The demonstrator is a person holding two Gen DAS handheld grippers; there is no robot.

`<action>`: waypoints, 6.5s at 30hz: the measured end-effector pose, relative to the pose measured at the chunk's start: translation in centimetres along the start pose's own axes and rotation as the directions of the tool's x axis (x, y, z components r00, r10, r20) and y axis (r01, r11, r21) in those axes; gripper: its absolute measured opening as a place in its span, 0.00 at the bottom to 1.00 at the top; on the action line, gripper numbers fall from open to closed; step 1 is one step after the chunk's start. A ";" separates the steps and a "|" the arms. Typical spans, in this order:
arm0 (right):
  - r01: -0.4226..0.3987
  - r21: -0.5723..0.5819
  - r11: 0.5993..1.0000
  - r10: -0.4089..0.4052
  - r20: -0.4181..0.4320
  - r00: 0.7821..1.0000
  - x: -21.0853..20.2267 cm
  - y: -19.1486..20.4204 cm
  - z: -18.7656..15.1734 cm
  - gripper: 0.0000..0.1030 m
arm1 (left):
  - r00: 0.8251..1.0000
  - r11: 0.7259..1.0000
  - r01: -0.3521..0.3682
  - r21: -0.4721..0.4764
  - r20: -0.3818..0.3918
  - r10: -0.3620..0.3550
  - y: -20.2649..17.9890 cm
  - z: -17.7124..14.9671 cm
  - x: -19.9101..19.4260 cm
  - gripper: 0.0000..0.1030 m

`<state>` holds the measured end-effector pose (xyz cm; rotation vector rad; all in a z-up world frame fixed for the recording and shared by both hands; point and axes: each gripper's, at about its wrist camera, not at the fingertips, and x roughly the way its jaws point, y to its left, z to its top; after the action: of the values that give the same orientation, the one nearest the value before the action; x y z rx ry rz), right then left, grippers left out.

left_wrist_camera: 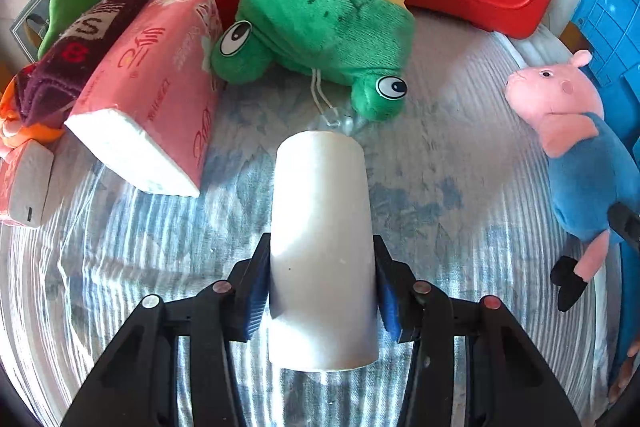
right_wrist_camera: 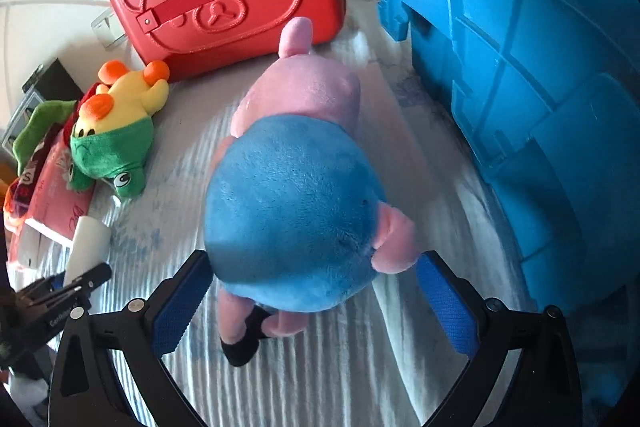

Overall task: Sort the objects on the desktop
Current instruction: 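Lift the white roll and pig plush and carry them over the blue crate, then open both tools to drop the roll and pig plush into the crate, then withdraw both tools from the crate back over the bed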

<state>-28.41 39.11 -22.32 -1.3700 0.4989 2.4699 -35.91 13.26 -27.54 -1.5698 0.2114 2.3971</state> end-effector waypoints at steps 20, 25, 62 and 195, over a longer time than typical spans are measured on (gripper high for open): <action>-0.047 -0.041 0.998 0.049 0.047 0.998 3.1 1.3 1.0 0.81 | 0.999 0.999 0.027 0.045 0.045 -0.029 -1.1 0.8 -2.2 0.44; -0.090 -0.076 0.993 0.096 0.086 0.992 0.4 2.0 0.7 0.79 | 0.995 0.999 0.029 0.034 0.098 -0.032 -0.3 0.4 -5.8 0.44; 0.147 -0.098 0.984 -0.013 0.789 0.615 -41.5 1.2 -13.9 0.79 | 0.729 0.968 0.090 0.236 0.646 -0.225 -11.6 -13.5 -39.8 0.44; -0.076 -0.439 0.895 0.237 0.324 0.916 -29.4 9.3 -10.3 1.00 | 0.873 0.952 -0.147 -0.268 0.417 0.252 4.7 -16.8 -31.9 0.75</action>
<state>-9.12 24.32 -0.79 -0.9686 -0.0148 3.0065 -10.54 -0.18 -5.29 -1.0654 0.0023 2.9605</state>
